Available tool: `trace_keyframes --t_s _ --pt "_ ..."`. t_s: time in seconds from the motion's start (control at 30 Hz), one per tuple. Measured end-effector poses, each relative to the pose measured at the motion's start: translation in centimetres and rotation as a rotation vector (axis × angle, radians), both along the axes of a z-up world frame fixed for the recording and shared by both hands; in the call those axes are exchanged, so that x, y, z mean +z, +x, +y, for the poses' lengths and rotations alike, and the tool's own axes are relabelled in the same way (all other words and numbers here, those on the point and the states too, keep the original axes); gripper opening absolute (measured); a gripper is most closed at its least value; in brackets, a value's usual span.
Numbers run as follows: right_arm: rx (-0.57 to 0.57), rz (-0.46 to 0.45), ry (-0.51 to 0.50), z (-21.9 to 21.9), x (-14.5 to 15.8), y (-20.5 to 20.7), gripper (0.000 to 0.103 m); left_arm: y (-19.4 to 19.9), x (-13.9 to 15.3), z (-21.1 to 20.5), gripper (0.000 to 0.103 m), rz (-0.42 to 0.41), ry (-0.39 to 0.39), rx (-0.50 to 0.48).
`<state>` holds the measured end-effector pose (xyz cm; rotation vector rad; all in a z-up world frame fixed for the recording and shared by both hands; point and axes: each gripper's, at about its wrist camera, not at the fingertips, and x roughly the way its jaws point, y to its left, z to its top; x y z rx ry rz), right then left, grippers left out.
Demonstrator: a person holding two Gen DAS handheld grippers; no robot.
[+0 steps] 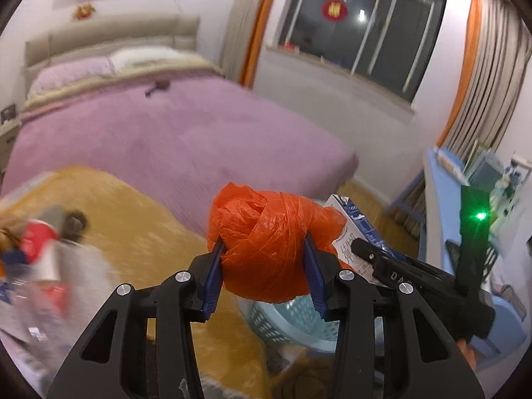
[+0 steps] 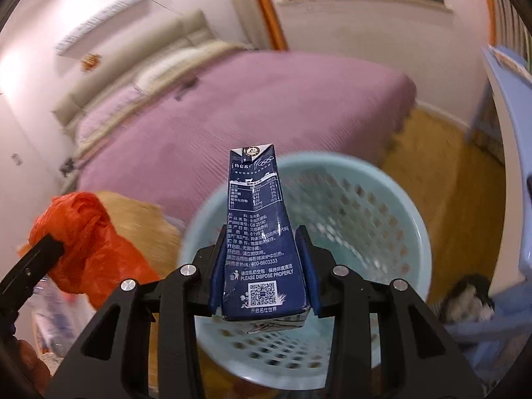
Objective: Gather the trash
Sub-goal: 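Carry both items to the light-blue basket and open both tools to drop them, then grasp the card box with left tool while right tool grasps clear plastic bottle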
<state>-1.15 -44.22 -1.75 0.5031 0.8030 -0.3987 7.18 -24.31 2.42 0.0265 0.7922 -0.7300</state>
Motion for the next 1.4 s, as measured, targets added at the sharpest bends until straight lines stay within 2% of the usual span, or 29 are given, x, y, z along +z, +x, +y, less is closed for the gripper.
trace_keyframes --t_s 0.13,0.27,0.4,0.53,0.67,0.87,1.03,1.23,1.4 --pt "-0.025 0.091 0.043 -1.4 -3.3 0.2 0.036 1.3 -4.2 -3.3 0.042 0.063 0.072 -0.023" --pt "-0.034 0.116 0.072 -1.6 -4.8 1.0 0.037 1.8 -6.0 -4.2 0.059 0.081 0.095 -0.039" --pt "-0.033 0.093 0.065 -1.8 -4.7 1.0 0.054 0.3 -5.1 -2.6 0.074 0.06 0.04 -0.035" --pt "-0.007 0.04 0.055 -0.8 -3.4 -0.2 0.054 -1.3 -3.0 0.3 0.077 0.005 -0.015 -0.005" --pt "0.039 -0.022 0.031 1.3 -0.6 0.1 0.054 -2.5 -0.7 3.2 0.077 -0.032 -0.062 0.024" --pt "0.153 -0.131 -0.049 6.5 3.6 0.3 0.054 -4.5 2.4 10.1 0.078 -0.101 -0.131 0.138" --pt "0.263 -0.196 -0.091 11.3 5.9 0.6 0.054 -5.6 3.8 16.7 0.078 -0.156 -0.135 0.281" --pt "0.405 -0.229 -0.093 17.7 6.8 1.4 0.054 -6.4 5.2 25.4 0.08 -0.188 -0.081 0.464" --pt "0.536 -0.205 -0.121 23.9 6.2 2.4 0.054 -6.4 4.0 32.5 0.086 -0.185 0.032 0.591"
